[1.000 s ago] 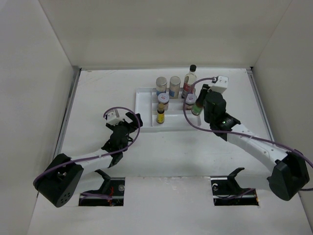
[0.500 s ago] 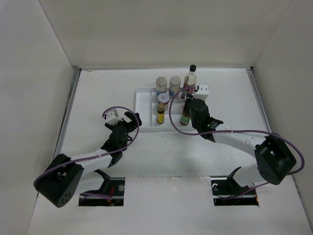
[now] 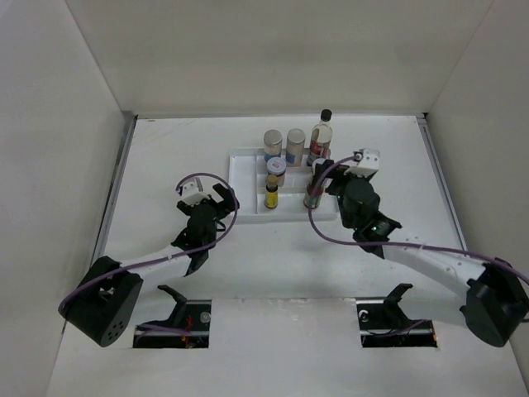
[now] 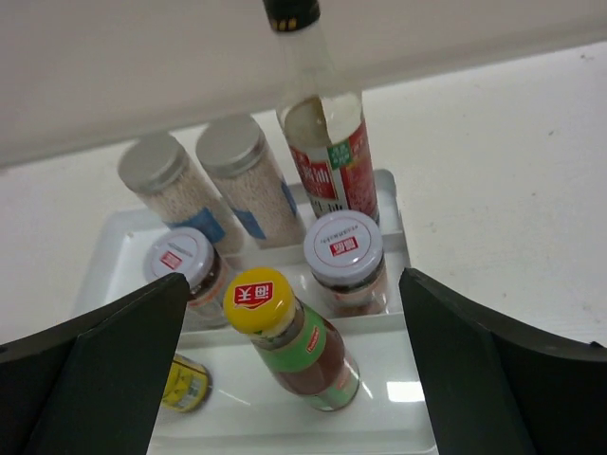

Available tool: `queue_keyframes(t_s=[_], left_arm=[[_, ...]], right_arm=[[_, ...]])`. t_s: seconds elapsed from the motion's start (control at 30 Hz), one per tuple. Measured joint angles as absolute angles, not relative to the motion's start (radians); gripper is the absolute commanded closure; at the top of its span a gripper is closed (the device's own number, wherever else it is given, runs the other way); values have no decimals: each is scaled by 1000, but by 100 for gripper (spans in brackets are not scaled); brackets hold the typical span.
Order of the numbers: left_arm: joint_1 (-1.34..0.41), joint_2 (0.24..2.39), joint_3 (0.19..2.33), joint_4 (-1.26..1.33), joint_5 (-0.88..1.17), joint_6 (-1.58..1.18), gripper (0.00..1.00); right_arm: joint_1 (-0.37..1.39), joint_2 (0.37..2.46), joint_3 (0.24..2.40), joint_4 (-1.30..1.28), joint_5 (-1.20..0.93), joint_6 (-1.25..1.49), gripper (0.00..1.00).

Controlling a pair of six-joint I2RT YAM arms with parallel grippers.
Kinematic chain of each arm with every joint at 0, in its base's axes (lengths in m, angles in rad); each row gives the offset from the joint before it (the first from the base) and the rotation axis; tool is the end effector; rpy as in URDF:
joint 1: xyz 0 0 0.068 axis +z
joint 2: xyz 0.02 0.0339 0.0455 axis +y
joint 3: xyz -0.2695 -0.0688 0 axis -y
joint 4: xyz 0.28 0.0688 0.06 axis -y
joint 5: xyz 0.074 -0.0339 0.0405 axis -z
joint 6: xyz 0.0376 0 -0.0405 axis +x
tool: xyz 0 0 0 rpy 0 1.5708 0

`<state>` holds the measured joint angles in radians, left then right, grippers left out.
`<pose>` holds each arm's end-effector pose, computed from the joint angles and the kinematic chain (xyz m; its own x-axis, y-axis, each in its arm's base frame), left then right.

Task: Organize the condiment bottles

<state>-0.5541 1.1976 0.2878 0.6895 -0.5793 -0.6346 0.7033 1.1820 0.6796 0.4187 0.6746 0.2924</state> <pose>0.2182 -0.1108 0.1572 -0.1414 -0.4959 -0.8568 -0.1214 0.8676 -0.4822 0.2403 0.1730 0.2720 -0.0698 0.2360 -0.9693 -0.0107 0.9714 0.2372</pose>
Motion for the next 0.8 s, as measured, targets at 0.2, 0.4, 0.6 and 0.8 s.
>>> queue_keyframes(t_s=[0.2,0.4,0.6,0.8], left_arm=[[-566,1111,290,620,-591,-623,0],[-572,1052,312,535,-595,-624,0],[-577,1055,378,446,-590,-624,0],[-585,1118,417,432,-546,-624,0]], right_arm=[[545,1010,541,445,689,419,0],[309,1028,437,398,619,638,0],[210,1120,434,363,505,786,0],[209,1170,435,338,444,821,0]])
